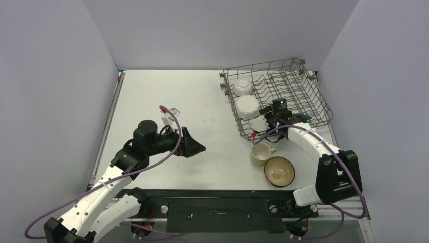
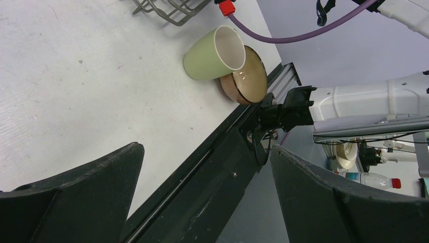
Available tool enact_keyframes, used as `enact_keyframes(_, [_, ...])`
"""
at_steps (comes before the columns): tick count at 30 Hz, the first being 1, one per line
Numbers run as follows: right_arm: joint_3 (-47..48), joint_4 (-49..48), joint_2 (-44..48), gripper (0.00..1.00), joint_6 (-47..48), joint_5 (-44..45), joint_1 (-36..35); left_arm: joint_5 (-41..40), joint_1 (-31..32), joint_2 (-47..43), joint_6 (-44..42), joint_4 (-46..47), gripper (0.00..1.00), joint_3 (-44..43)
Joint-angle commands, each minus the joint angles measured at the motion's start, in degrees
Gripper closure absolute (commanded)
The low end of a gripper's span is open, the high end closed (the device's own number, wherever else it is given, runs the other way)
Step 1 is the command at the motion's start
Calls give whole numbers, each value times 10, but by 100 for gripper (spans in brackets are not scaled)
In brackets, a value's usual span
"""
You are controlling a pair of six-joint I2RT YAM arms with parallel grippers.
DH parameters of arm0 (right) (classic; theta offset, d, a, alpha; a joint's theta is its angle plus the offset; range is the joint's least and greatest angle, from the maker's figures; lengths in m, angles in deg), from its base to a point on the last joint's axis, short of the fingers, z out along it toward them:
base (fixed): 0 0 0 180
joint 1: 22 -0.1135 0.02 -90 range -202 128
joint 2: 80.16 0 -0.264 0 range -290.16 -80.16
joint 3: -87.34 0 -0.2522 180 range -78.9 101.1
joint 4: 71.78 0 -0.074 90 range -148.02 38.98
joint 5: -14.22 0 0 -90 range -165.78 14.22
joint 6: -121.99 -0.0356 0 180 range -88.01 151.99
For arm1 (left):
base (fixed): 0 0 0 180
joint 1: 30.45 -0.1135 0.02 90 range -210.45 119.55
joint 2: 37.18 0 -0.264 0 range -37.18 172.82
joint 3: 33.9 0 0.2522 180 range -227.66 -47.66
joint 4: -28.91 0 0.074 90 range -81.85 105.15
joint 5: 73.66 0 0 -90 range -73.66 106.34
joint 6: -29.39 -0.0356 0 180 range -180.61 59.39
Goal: Load the mixed dishes into the dish rack
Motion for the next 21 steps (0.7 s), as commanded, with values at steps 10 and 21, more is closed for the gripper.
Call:
enact_keyframes(10, [-1, -16, 67, 25, -23, 2, 9, 10, -1, -2, -9, 11, 4, -6])
enact_keyframes(21, [-47, 16, 132, 24, -69, 7, 5, 13, -6, 0, -8, 17, 4, -8])
